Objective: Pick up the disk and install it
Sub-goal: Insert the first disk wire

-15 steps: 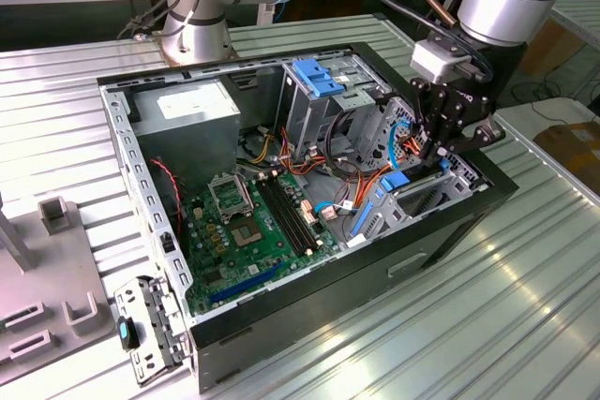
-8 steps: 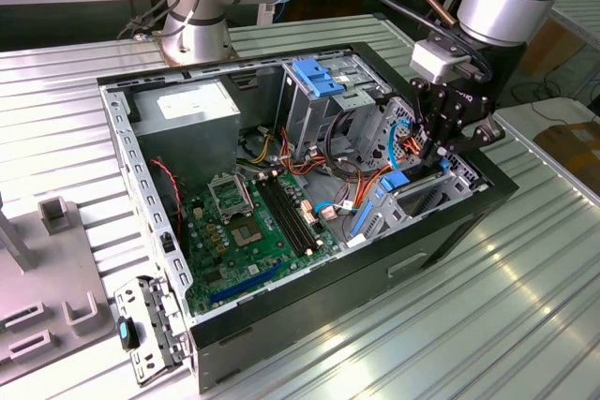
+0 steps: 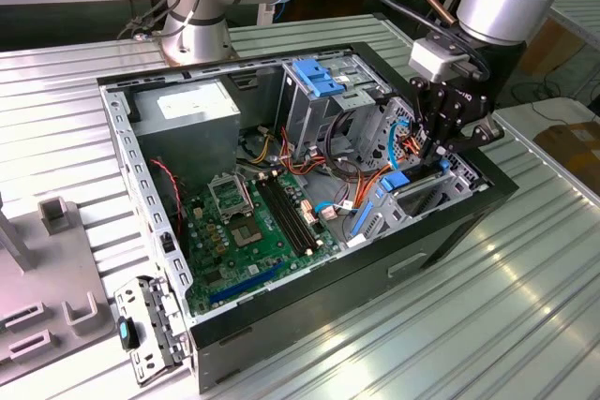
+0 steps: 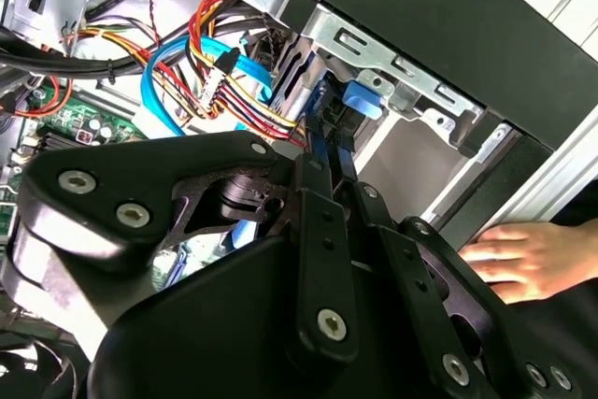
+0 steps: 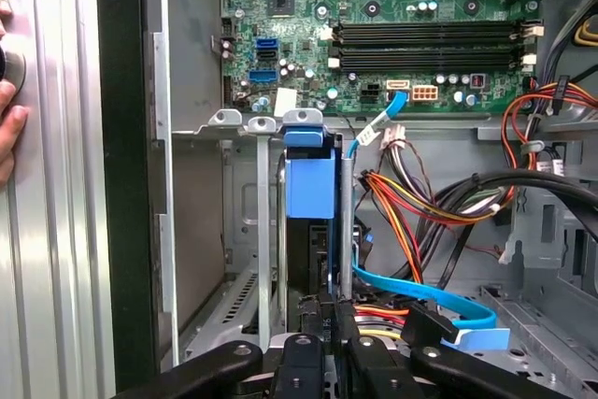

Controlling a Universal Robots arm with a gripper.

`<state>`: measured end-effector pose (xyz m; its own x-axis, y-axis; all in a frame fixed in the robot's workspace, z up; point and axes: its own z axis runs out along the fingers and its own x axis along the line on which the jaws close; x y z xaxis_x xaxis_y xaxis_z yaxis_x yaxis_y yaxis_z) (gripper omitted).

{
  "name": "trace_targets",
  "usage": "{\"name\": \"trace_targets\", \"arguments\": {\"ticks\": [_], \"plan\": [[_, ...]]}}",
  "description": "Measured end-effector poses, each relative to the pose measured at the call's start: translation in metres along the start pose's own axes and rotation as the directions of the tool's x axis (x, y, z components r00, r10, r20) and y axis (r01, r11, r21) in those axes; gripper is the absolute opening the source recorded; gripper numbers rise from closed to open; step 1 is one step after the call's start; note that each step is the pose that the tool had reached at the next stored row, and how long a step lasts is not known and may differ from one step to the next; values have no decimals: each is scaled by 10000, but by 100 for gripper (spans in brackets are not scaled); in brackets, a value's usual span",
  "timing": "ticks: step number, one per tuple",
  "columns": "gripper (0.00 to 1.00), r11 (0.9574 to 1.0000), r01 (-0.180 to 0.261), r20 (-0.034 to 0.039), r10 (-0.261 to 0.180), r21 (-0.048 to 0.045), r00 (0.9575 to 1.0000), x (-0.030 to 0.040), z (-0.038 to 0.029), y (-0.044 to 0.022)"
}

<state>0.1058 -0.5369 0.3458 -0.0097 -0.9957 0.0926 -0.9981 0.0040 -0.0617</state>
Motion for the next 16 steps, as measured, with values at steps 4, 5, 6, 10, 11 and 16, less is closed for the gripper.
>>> {"name": "trace_targets", "arguments": {"ticks": [4,5,6,10,11,16], "plan": [[17,10000,-33,-3,33,-3,10000,2,0,0],[17,10000,-33,-4,33,-3,10000,5,0,0],[17,10000,-34,-3,34,-4,10000,6,0,0],[17,10000,-33,-4,33,-3,10000,7,8,0],[17,10000,-33,-7,33,-3,10000,5,20,1],[17,10000,-34,14,34,-3,10000,4,33,2]]}}
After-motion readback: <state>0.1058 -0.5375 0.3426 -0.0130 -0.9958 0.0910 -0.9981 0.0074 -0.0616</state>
